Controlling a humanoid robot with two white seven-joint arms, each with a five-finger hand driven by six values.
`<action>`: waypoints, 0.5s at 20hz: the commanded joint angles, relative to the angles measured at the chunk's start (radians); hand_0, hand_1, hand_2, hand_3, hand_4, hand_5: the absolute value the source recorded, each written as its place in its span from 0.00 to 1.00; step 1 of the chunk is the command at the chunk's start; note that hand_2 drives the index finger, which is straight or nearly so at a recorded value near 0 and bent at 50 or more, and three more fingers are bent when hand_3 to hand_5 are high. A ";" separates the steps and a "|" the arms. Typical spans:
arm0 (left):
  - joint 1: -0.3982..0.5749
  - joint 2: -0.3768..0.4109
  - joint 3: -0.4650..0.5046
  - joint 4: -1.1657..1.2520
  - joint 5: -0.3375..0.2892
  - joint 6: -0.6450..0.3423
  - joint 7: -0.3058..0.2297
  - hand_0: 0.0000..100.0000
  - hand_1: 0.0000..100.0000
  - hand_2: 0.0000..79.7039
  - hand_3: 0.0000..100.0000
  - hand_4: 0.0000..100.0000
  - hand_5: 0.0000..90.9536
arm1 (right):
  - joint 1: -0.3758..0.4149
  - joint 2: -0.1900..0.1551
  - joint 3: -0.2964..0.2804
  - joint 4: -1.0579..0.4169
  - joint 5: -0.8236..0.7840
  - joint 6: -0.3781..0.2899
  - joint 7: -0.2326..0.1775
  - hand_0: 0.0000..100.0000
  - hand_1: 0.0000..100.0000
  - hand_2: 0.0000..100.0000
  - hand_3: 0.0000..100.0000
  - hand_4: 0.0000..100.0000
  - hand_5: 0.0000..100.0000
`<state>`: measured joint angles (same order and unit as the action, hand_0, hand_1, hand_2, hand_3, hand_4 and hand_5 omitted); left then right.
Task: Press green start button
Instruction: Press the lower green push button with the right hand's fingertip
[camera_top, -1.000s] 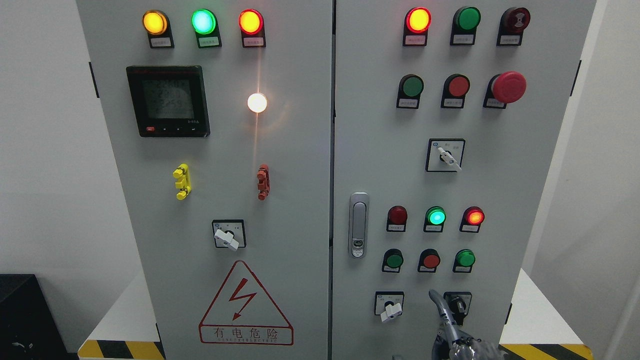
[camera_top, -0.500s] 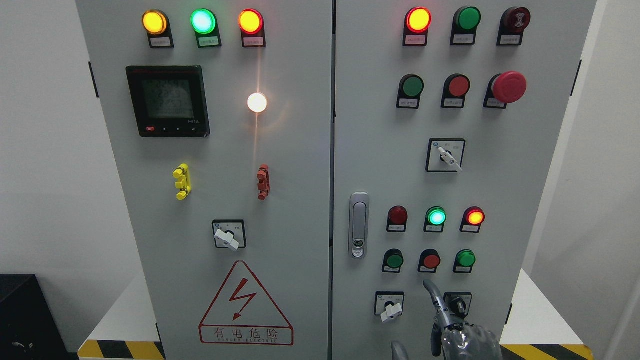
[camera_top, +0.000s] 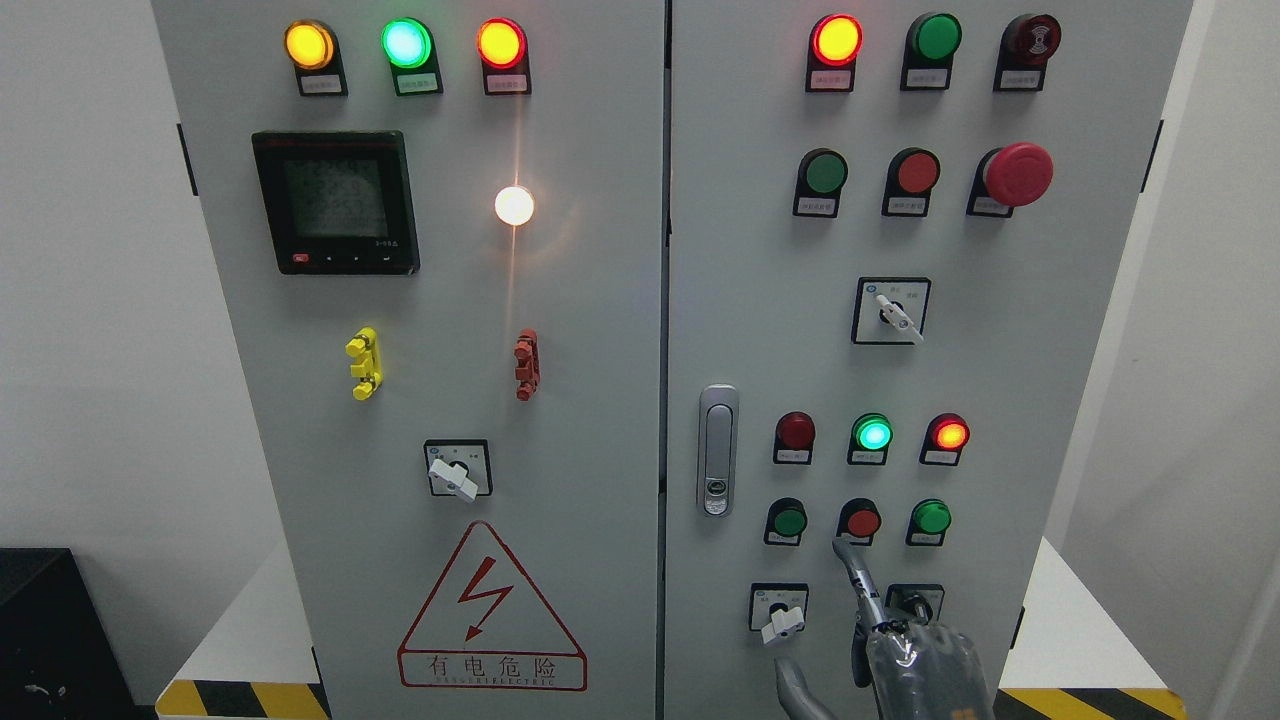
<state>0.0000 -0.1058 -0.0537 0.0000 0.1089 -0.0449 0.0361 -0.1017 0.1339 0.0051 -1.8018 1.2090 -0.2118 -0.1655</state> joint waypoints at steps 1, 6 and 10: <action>-0.023 0.000 0.000 -0.028 0.000 0.000 -0.001 0.12 0.56 0.00 0.00 0.00 0.00 | -0.029 0.003 0.026 0.070 0.004 0.000 0.003 0.33 0.33 0.00 0.96 0.89 1.00; -0.023 0.000 0.000 -0.028 0.000 0.000 -0.001 0.12 0.56 0.00 0.00 0.00 0.00 | -0.044 0.004 0.032 0.084 0.004 0.000 0.003 0.34 0.33 0.00 0.96 0.89 1.00; -0.023 0.000 0.000 -0.028 0.000 0.000 -0.001 0.12 0.56 0.00 0.00 0.00 0.00 | -0.058 0.004 0.041 0.094 0.004 0.002 0.003 0.34 0.33 0.00 0.96 0.89 1.00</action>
<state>0.0000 -0.1058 -0.0537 0.0000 0.1089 -0.0448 0.0361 -0.1398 0.1360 0.0160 -1.7517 1.2128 -0.2108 -0.1625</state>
